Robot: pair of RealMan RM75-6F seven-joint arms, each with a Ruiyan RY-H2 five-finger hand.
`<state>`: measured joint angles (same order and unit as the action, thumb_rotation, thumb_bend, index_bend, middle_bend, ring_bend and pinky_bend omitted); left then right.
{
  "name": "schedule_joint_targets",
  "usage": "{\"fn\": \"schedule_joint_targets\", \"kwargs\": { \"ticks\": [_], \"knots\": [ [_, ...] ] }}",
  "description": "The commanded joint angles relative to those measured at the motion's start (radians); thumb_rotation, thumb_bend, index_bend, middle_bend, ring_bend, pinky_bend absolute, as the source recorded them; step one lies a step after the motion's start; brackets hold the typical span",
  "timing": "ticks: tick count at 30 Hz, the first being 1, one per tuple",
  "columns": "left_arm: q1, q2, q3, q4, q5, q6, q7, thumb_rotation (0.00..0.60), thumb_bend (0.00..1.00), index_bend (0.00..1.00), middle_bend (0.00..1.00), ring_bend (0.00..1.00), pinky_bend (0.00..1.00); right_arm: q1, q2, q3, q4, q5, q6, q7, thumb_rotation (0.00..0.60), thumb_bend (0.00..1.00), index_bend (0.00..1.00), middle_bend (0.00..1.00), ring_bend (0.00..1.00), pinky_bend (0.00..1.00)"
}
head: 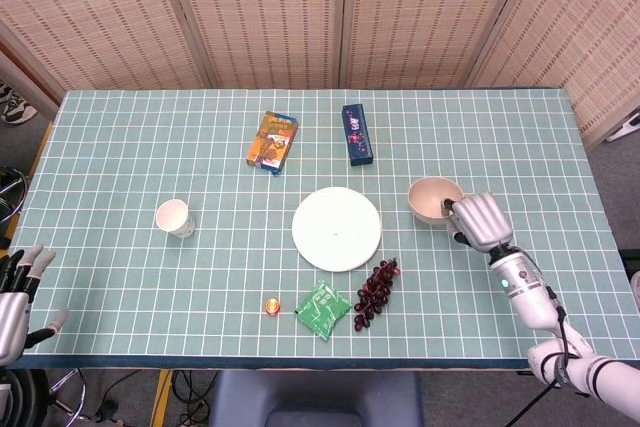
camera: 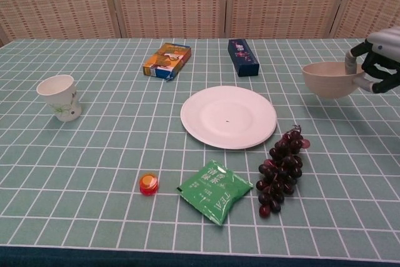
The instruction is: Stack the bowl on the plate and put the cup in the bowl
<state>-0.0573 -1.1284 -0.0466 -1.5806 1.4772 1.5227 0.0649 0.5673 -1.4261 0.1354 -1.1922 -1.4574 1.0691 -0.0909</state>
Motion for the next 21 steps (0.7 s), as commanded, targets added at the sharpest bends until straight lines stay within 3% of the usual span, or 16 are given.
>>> {"fn": "schedule_joint_targets", "kwargs": {
  "ticks": [1, 9, 21],
  "knots": [
    [0.001, 0.0, 0.0, 0.001, -0.001, 0.001, -0.002, 0.6, 0.26, 0.1, 0.05, 0.03, 0.01, 0.036, 0.008, 0.016, -0.041, -0.027, 0.008, -0.025, 0.6, 0.49, 0.64, 0.86, 0.95, 1.0],
    [0.007, 0.0, 0.001, 0.006, -0.003, 0.005, -0.007, 0.6, 0.26, 0.1, 0.05, 0.03, 0.01, 0.15, -0.052, 0.051, -0.085, -0.051, -0.054, -0.057, 0.6, 0.49, 0.64, 0.86, 0.95, 1.0],
    [0.024, -0.002, 0.005, 0.03, -0.016, 0.009, -0.03, 0.6, 0.26, 0.1, 0.05, 0.03, 0.01, 0.276, -0.199, 0.045, 0.013, -0.047, -0.16, -0.099, 0.6, 0.49, 0.64, 0.85, 0.95, 1.0]
  ]
}}
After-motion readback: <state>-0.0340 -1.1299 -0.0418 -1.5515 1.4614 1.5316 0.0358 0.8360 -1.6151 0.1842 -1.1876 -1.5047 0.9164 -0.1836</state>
